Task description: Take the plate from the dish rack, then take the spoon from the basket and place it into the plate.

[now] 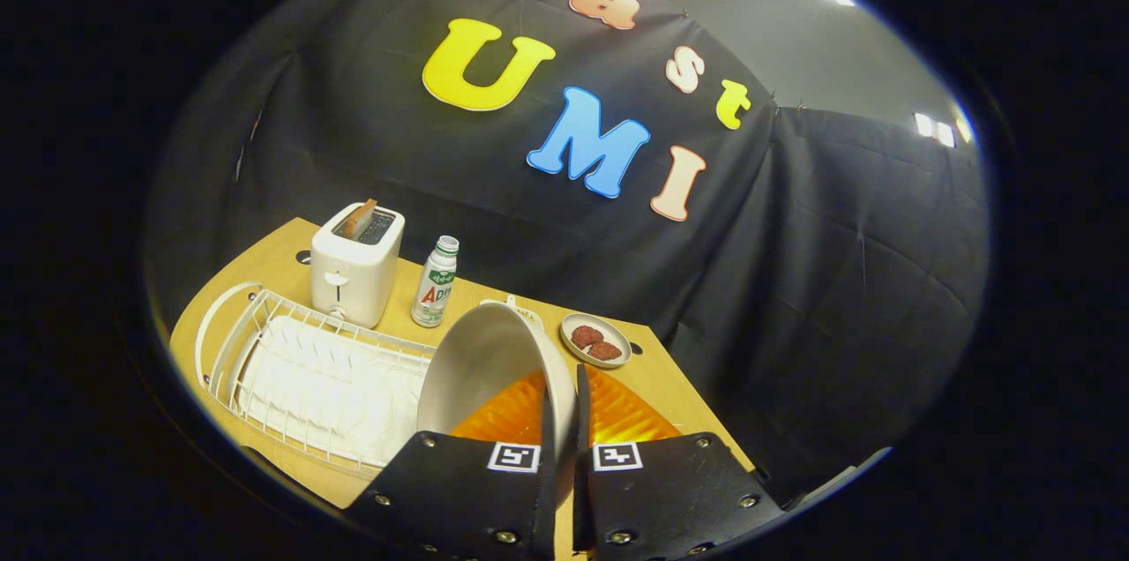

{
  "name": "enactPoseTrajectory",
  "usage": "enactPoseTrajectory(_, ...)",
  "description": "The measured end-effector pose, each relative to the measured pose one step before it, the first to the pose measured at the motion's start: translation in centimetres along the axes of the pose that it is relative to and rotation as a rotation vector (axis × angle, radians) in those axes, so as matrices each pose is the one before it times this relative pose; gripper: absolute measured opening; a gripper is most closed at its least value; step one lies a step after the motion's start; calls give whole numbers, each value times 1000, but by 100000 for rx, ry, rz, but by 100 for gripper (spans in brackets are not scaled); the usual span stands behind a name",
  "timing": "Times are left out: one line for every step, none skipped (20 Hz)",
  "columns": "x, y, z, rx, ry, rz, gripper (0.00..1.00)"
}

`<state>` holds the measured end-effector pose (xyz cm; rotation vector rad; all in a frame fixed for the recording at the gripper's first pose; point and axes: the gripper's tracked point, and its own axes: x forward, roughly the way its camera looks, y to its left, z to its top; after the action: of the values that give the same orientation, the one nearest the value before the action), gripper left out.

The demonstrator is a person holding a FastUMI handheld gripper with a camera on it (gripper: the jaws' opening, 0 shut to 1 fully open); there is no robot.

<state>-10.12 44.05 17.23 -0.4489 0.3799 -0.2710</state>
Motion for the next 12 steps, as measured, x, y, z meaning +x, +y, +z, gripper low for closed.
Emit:
enactPoseTrajectory(-966,-170,-553,590,-648,1963,8)
enactPoseTrajectory(-934,-19,-620,345,-48,2190,8)
enactPoseTrajectory(-871,71,-896,555,145,2532,8)
enactPoseTrajectory(-843,135,-929,715,764,2453,8)
enactPoseTrajectory(-784,45,-1019,731,831,2505,8)
enactPoseTrajectory(-740,96,-932,830,908,2280,8)
enactPoseTrajectory(-670,5,-1126,1114,1030,2110,8)
enactPoseTrajectory(-569,-1,-1032,1550,1242,2127,8)
enactPoseTrajectory(-431,102,-1010,1793,1480,2228,8)
enactPoseTrajectory(-388,138,-916,1773,1428,2138,8)
enactPoseTrajectory(-337,29,-845,1510,1151,1907,8)
enactPoseTrajectory(-320,-6,-706,771,1073,1374,8)
